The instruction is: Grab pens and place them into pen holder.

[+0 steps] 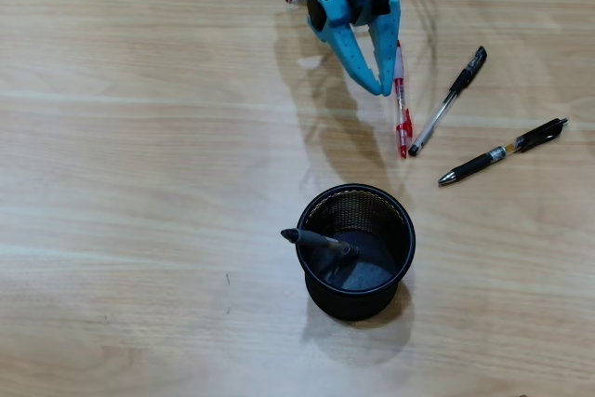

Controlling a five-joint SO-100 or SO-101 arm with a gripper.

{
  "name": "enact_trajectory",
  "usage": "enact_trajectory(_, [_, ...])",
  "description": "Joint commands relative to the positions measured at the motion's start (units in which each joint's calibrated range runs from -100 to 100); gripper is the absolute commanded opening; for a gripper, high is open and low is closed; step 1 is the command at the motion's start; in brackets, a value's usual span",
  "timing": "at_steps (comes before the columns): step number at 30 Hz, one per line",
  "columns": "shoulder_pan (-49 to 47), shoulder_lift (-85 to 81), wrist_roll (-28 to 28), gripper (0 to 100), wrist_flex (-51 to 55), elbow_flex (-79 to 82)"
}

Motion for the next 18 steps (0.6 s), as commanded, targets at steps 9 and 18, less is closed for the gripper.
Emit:
enact_trajectory(9, [0.2, -4.2, 2.2, 2, 10.1, -5.7])
enact_trajectory(18, [1.4, -10.0, 12.1, 2, 44.3, -16.8])
